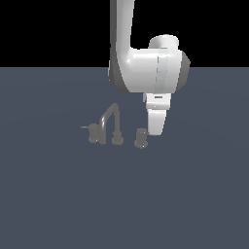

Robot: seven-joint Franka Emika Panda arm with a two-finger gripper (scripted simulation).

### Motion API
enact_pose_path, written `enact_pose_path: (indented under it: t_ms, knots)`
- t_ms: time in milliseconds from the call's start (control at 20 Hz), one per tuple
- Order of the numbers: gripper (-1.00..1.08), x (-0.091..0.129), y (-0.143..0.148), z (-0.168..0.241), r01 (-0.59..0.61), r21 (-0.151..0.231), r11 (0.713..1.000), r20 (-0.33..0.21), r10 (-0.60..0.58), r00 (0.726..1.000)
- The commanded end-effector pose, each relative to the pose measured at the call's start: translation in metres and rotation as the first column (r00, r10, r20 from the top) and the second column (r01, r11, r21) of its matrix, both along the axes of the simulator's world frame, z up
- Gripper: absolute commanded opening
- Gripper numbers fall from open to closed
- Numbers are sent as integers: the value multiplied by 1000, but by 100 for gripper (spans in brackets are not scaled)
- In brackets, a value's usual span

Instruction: Turn on the faucet by rotating a designated handle.

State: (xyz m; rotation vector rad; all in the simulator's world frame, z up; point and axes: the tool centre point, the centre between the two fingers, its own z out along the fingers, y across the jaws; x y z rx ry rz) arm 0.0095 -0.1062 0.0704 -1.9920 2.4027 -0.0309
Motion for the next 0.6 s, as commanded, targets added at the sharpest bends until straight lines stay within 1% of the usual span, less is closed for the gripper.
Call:
enact_pose_path:
  t_ms: [0,400,450,500,550]
  knots:
    - [-100,-13,3,-2,0,2,1000,-14,0,1000]
    - [-100,-43,10,-6,8,2,1000,-27,-8,1000]
    - [-100,-43,10,-6,8,2,1000,-27,-8,1000]
    - [-100,-33,-7,-2,31,-7,999,-5,-31,1000]
    - [-100,-35,-2,-2,29,-6,1000,-7,-29,1000]
